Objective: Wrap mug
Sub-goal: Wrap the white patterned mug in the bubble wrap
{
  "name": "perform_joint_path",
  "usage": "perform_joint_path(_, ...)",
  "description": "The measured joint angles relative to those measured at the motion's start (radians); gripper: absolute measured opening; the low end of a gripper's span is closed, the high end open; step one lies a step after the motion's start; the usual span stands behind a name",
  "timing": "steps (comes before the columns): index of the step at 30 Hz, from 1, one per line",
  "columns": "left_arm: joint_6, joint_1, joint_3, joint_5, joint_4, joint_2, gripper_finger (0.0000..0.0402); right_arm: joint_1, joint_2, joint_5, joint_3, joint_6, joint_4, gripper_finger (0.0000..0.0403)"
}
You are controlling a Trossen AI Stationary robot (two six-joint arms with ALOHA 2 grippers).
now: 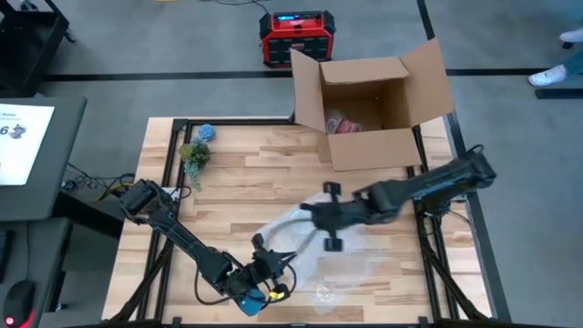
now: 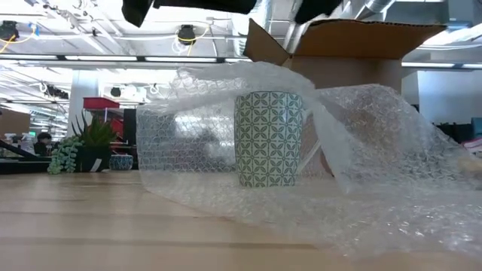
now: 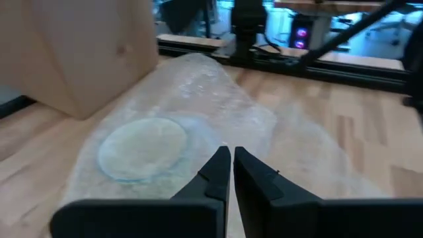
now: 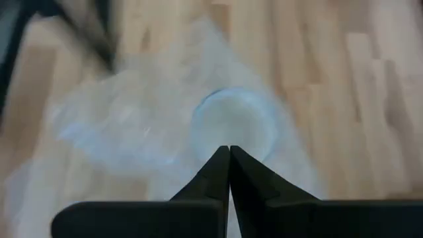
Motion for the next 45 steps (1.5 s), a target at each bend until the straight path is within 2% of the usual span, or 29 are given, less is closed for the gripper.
perform_joint_path(2,-0.005,0.005,0.0,0.027,-0.003,0.0,0.0,0.048,-0.03,-0.002,-0.059,0.036,0.01,0.0)
perform_joint_path(5,-0.012,-0.001,0.0,0.146,-0.038,-0.014,0.0,0.112,-0.077,0.007,-0.173,0.149,0.004,0.0)
perform_joint_path(13,-0.384,-0.024,0.001,0.571,-0.351,-0.04,0.0,0.143,-0.154,0.074,-0.51,0.588,-0.01,0.0)
perform_joint_path(17,-0.429,-0.025,0.001,0.702,-0.347,0.008,0.0,0.153,-0.152,0.048,-0.623,0.661,0.133,0.0)
perform_joint_path(20,-0.335,-0.003,0.0,0.69,-0.222,0.055,0.0,0.159,-0.152,0.049,-0.654,0.63,0.265,0.0)
perform_joint_path(25,-0.144,0.054,0.001,0.544,0.031,0.061,0.0,0.141,-0.153,0.049,-0.623,0.522,0.399,0.0)
perform_joint_path(30,-0.092,0.089,0.001,0.336,0.024,0.015,0.0,0.097,-0.153,0.05,-0.564,0.428,0.438,0.0)
perform_joint_path(32,-0.091,0.102,0.001,0.282,0.02,0.004,0.0,0.078,-0.153,0.051,-0.54,0.396,0.455,0.0)
perform_joint_path(37,-0.099,0.128,0.001,0.26,0.017,-0.01,0.0,0.042,-0.153,0.047,-0.512,0.293,0.579,0.0)
perform_joint_path(42,-0.135,0.143,0.001,0.279,-0.01,-0.01,0.0,0.024,-0.153,0.038,-0.43,0.211,0.581,0.0)
perform_joint_path(45,-0.144,0.144,0.001,0.28,-0.025,-0.01,0.0,0.013,-0.149,-0.011,-0.38,0.146,0.592,0.0)
